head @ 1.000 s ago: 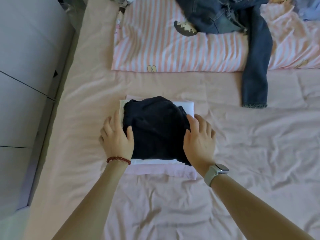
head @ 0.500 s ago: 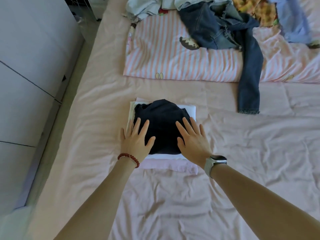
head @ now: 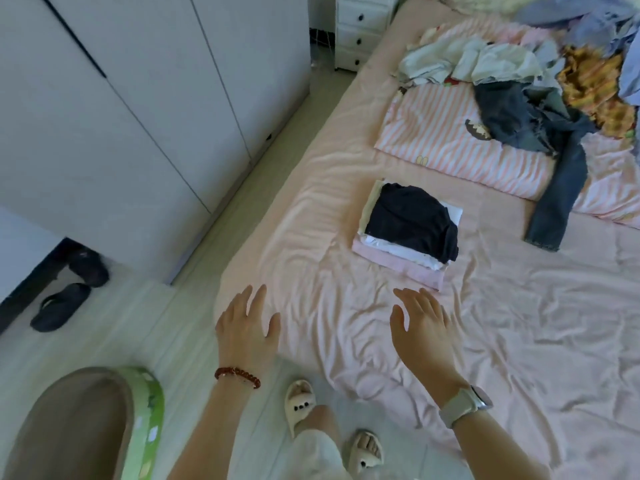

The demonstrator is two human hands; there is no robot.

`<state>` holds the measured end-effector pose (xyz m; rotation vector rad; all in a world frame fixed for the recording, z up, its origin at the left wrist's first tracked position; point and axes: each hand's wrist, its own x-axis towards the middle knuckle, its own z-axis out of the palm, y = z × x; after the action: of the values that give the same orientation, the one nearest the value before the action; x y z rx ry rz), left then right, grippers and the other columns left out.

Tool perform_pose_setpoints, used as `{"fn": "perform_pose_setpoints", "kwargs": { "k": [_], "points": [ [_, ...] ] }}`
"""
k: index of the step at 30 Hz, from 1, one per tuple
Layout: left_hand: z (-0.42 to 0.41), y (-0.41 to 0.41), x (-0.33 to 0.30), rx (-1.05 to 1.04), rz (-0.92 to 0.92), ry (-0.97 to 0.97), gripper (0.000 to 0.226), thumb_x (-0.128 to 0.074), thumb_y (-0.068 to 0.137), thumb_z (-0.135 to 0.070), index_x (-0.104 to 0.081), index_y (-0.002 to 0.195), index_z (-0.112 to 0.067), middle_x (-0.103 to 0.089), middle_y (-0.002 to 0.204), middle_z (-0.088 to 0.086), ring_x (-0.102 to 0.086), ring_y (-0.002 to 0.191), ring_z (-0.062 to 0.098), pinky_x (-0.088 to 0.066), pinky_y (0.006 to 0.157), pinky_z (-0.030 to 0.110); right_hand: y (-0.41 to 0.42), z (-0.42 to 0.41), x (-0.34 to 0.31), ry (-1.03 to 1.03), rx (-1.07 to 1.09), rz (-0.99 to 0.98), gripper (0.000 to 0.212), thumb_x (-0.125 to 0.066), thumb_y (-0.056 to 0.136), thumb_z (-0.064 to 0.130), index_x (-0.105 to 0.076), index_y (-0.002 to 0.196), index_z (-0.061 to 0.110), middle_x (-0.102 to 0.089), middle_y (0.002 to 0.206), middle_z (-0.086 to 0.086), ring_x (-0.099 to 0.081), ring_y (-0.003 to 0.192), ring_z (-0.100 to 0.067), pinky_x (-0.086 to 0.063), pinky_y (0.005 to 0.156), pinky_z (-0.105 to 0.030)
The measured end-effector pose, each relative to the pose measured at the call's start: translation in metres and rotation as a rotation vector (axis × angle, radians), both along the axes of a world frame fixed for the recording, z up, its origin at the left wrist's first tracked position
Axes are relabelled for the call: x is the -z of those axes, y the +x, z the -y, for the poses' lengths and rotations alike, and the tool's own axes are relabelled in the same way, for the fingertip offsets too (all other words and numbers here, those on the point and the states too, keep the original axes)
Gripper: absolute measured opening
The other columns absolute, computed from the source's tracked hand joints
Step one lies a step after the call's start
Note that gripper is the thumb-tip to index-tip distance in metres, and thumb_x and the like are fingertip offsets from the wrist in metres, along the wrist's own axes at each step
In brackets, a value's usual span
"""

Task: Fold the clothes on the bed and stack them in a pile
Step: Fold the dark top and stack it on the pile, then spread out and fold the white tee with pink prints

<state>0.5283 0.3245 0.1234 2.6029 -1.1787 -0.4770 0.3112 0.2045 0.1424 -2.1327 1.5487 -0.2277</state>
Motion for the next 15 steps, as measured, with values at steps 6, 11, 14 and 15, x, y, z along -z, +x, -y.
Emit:
{"fn": "perform_pose_setpoints", "kwargs": {
  "k": [6,11,14,15],
  "points": [
    [-0.094,0.076,-0.001,-0.125,-0.018,0.087,0.052,-0.043,0.094,-0.036,-0.033,0.143,-0.022,-0.031,0.15,0.004,-0.024,0.139,0.023,-0.019,0.111,0.04,0.074,-0.056,-0.001,0.039,-0.093,-0.067,0.035,-0.046,0.094,0.018,-0.054,0.128,0.014,-0.054,0.132,-0.004,-0.033,0.135,-0.024,-0.022,0.112,-0.043],
    [-0.104,0.183,-0.006,-0.084,-0.063,0.07,0.052,-0.046,0.093,-0.034,-0.034,0.142,-0.021,-0.033,0.148,0.005,-0.027,0.137,0.024,-0.023,0.109,0.041,0.178,-0.078,0.005,0.039,-0.055,-0.101,0.034,-0.048,0.093,0.015,-0.057,0.125,0.011,-0.058,0.127,-0.007,-0.04,0.13,-0.026,-0.026,0.109,-0.042],
    [-0.097,0.251,-0.016,0.055,-0.008,0.091,0.05,-0.045,0.092,-0.034,-0.035,0.14,-0.021,-0.036,0.146,0.003,-0.032,0.133,0.022,-0.027,0.106,0.041,0.243,-0.093,0.003,0.044,0.018,-0.065,0.032,-0.05,0.092,0.014,-0.059,0.123,0.011,-0.06,0.124,-0.008,-0.044,0.126,-0.027,-0.029,0.106,-0.04],
    [-0.092,0.274,-0.021,0.104,0.011,0.088,0.05,-0.045,0.092,-0.033,-0.037,0.139,-0.021,-0.037,0.145,0.002,-0.034,0.132,0.022,-0.028,0.105,0.041,0.267,-0.095,0.001,0.051,0.033,-0.053,0.033,-0.049,0.092,0.015,-0.058,0.123,0.013,-0.06,0.124,-0.007,-0.044,0.125,-0.026,-0.028,0.105,-0.039]
  ]
}}
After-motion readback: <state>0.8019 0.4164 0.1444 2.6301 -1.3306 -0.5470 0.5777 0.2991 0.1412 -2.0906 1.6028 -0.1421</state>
